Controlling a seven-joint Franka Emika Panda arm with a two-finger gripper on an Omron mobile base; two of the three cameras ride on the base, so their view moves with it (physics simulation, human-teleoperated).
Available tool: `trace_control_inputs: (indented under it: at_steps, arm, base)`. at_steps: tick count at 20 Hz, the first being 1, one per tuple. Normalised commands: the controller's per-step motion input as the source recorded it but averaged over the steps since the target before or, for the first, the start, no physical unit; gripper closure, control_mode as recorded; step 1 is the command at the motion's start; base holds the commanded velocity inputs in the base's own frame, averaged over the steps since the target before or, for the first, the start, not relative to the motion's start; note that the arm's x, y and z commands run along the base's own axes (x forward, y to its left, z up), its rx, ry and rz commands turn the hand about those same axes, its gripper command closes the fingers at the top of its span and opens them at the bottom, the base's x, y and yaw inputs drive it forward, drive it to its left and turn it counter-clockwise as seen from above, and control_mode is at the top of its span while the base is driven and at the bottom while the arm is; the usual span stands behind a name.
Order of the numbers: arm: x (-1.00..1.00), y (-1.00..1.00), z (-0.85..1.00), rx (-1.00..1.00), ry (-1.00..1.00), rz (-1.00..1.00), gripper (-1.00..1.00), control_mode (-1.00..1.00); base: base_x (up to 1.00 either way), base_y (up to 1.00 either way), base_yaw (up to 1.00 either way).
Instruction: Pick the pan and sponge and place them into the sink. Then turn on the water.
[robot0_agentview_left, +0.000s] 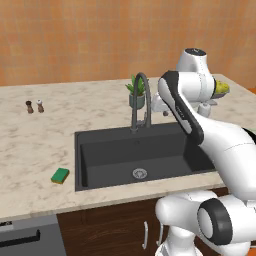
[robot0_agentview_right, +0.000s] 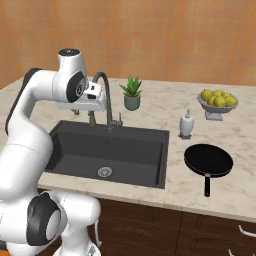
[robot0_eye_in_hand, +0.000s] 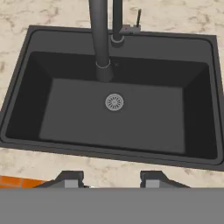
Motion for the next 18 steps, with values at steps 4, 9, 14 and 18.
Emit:
trace_control_inputs:
  at_steps: [4, 9, 14, 18]
  arm:
    - [-0.22, 0.00, -0.01, 0.00, 0.00, 0.00, -1.00, -1.00]
    - [-0.70, -0.04, -0.13, -0.04, 0.01, 0.00, -1.00, -1.00]
    - [-0.81, -0.29, -0.21, -0.03, 0.00, -0.03, -1.00, -1.00]
    - [-0.47, -0.55, -0.26, 0.00, 0.06, -0.07, -1.00, -1.00]
  base:
    - [0.00, 0.00, 0.00]
    - [0.00, 0.00, 0.00]
    - [0.00, 0.00, 0.00]
    - [0.00, 0.00, 0.00]
